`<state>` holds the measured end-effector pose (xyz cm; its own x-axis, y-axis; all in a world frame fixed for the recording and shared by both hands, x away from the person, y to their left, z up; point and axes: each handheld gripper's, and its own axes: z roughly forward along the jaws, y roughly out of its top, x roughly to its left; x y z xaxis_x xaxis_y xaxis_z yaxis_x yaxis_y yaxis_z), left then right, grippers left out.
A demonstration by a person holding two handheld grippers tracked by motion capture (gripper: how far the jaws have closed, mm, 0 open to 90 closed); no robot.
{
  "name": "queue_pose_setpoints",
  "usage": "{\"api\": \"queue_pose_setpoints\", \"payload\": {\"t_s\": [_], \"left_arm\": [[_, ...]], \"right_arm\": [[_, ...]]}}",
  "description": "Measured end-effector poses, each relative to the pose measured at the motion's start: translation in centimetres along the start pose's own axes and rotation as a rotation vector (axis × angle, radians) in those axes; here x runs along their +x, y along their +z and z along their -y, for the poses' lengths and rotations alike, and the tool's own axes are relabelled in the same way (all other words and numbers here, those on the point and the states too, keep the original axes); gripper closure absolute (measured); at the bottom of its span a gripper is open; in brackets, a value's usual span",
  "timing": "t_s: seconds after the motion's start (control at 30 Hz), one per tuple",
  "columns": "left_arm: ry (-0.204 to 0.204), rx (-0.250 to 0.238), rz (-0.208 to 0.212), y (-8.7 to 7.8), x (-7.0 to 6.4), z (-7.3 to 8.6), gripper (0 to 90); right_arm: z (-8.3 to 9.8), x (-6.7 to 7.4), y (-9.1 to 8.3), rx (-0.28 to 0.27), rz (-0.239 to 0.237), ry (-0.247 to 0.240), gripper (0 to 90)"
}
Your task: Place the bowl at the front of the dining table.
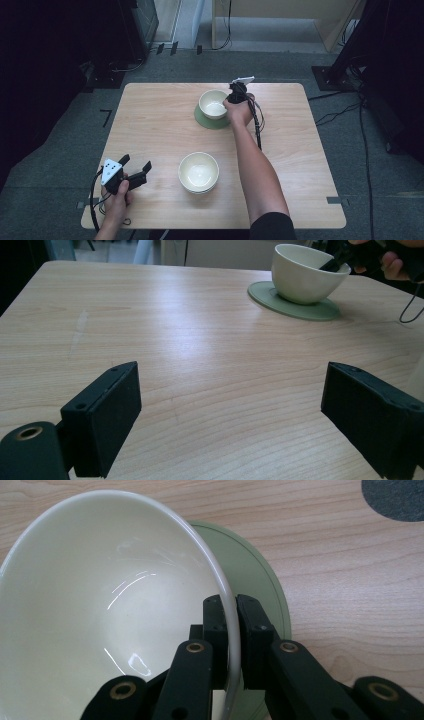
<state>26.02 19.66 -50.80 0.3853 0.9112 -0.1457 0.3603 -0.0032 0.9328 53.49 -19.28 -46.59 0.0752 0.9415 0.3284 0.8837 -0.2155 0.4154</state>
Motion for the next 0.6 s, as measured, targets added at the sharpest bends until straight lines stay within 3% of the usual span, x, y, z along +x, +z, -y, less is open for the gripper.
{"api": "queue_pose_setpoints", "payload": {"t_s": [0.43, 0.53, 0.6], "left_arm": [[-0.003, 0.002, 0.001, 0.02, 0.02, 0.00, 8.9], [-0.005, 0.004, 0.004, 0.02, 0.06, -0.01, 8.9], [-0.010, 0.005, 0.009, 0.01, 0.12, -0.02, 8.9]], "right_arm": [[-0.07, -0.04, 0.27, 0.001, -0.004, 0.025, 83.6], [-0.01, -0.07, 0.38, 0.008, -0.010, 0.014, 80.5], [0.07, -0.10, 0.49, 0.005, -0.042, -0.006, 71.4]]}}
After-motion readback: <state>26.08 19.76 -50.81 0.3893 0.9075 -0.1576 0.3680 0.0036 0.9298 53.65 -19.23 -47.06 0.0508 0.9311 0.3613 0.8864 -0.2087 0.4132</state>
